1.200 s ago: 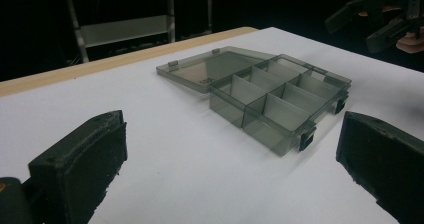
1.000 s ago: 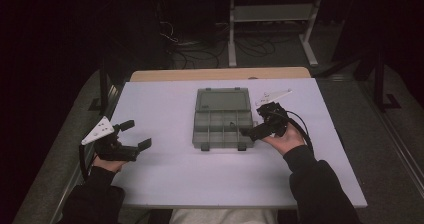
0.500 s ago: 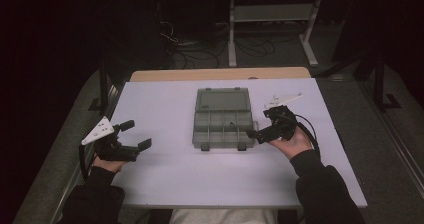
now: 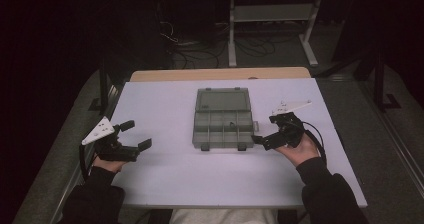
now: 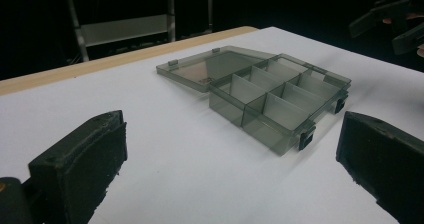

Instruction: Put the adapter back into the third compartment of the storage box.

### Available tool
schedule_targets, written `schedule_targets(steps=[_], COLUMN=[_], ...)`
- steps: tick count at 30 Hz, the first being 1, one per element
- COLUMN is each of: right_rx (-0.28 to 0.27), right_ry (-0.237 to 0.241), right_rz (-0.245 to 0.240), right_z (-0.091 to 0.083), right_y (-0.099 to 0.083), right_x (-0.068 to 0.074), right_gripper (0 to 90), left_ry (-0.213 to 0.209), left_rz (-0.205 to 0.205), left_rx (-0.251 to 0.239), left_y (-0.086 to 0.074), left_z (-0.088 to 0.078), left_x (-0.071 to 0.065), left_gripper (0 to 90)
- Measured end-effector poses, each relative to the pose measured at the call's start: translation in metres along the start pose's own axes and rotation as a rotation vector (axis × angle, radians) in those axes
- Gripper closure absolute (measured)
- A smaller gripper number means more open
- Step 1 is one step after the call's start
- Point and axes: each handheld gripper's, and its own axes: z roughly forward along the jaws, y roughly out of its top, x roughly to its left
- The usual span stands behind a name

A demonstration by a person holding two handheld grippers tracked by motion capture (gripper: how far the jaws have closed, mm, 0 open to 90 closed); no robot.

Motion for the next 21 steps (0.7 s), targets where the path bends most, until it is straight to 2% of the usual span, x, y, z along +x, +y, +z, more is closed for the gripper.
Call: schedule_targets(steps=[5, 21], right_rx=[-0.028, -0.049], right_ry=[-0.008, -0.029], right_rz=[0.025, 0.057], right_z=[-0.009, -0.021], right_y=[-0.012, -0.035], right_x=[-0.002, -0.002], right_gripper=[0.0, 0.0], left_ry=[0.001, 0.001], left_rz=[0.0, -0.002], left_rx=[0.002, 0.0], left_y=[0.0, 0.0], left_z=[0.0, -0.001], left_x=[0.0, -0.001], left_gripper=[0.0, 0.0])
